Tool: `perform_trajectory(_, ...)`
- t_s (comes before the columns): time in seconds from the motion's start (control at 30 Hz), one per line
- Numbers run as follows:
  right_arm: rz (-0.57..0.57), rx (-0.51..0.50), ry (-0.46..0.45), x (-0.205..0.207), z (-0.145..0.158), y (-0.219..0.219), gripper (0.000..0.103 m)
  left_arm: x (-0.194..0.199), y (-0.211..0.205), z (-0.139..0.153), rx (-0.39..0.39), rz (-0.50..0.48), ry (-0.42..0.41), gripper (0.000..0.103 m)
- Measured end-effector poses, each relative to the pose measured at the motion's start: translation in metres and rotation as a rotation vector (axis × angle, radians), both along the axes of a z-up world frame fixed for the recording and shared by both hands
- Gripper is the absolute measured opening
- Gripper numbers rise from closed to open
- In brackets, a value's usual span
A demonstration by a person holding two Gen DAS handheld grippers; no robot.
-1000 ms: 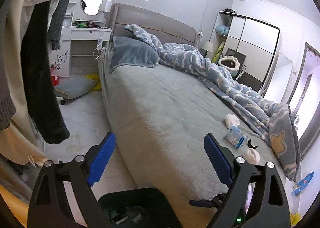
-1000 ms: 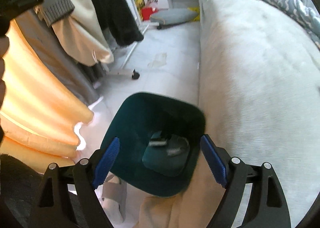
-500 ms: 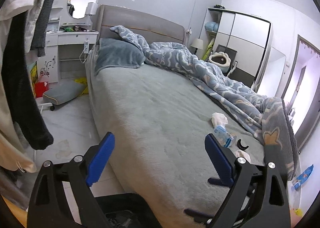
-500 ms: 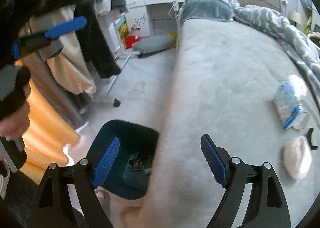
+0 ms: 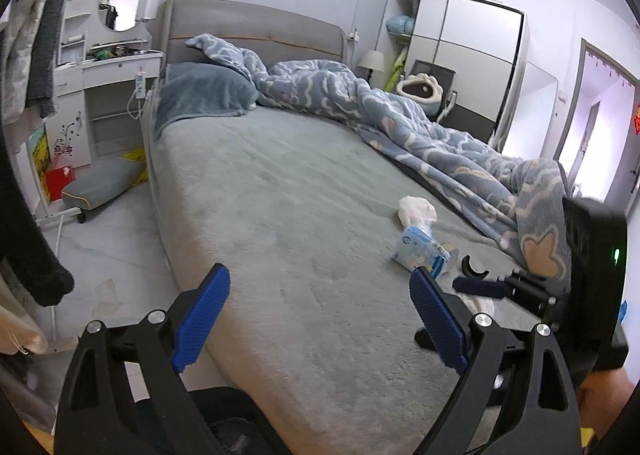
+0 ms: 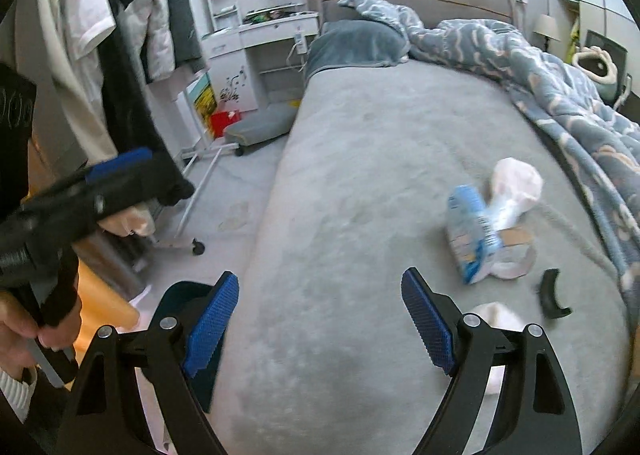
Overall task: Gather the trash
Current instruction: 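Open both tools over the bin and move them back toward the bed, then grasp the white sock with the left tool while the right tool approaches the black clip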
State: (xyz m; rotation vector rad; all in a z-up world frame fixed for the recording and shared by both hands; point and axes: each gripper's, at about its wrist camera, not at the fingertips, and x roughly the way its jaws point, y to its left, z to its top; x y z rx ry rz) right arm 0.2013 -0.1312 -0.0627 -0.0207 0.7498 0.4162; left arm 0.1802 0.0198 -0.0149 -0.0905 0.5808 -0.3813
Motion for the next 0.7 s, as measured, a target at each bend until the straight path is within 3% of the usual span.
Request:
perform_trajectory(0.4, -0.120, 0.032, -0.009, 0.026, 0.005, -0.071, 0.085, 0.023, -0.043, -0.018, -0.001, -0.078, 0.041, 0.093)
perform_trajectory(0.7, -0.173, 0.030, 0.009, 0.036, -0.003, -0.112, 0.085, 0.032, -0.085, -0.031, -0.021, -0.220, 0.078, 0.093)
